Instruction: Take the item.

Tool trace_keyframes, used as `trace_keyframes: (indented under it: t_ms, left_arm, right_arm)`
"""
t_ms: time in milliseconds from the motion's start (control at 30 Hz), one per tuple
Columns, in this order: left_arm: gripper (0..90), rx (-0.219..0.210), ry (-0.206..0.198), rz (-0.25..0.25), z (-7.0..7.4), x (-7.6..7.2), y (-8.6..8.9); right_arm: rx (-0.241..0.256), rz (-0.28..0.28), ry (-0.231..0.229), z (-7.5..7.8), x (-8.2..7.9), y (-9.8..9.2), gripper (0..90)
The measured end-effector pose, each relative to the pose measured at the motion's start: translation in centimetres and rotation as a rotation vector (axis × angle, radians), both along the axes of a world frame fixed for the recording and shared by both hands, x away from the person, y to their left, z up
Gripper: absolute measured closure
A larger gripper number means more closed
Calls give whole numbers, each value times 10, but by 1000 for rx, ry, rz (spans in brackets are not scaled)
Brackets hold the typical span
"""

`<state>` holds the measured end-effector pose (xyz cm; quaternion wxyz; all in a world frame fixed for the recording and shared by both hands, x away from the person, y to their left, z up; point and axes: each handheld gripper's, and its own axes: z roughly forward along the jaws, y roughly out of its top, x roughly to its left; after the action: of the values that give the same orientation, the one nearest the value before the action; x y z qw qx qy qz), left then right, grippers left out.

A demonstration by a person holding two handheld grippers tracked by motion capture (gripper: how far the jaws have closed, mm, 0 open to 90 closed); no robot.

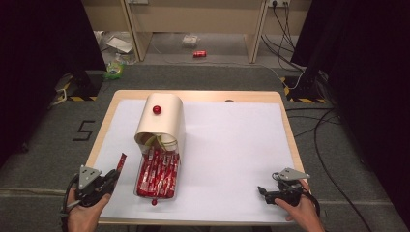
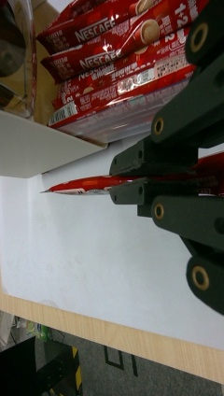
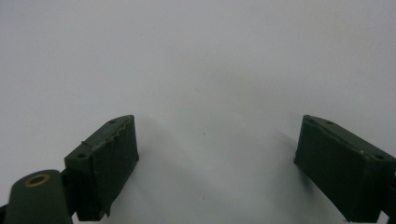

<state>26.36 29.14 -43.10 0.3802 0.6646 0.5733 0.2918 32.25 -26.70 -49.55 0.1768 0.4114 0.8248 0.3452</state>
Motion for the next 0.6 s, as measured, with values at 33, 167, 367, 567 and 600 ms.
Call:
trace_keyframes:
  t_ms: [33, 167, 367, 567, 600]
  left_arm:
    - [842, 0, -1, 3, -1, 1, 0]
    - [842, 2, 5, 12, -4, 4, 3]
    - [841, 0, 20, 27, -13, 9, 7]
    - [839, -11, 36, 38, -22, 15, 8]
    - [839, -16, 37, 42, -23, 15, 8]
  right_arm:
    - [0, 0, 0, 0, 0, 0, 132]
    - [0, 0, 0, 0, 0, 0, 132]
    - [0, 0, 0, 0, 0, 0, 133]
    - [0, 0, 0, 0, 0, 0, 132]
    - [0, 0, 0, 0, 0, 0, 132]
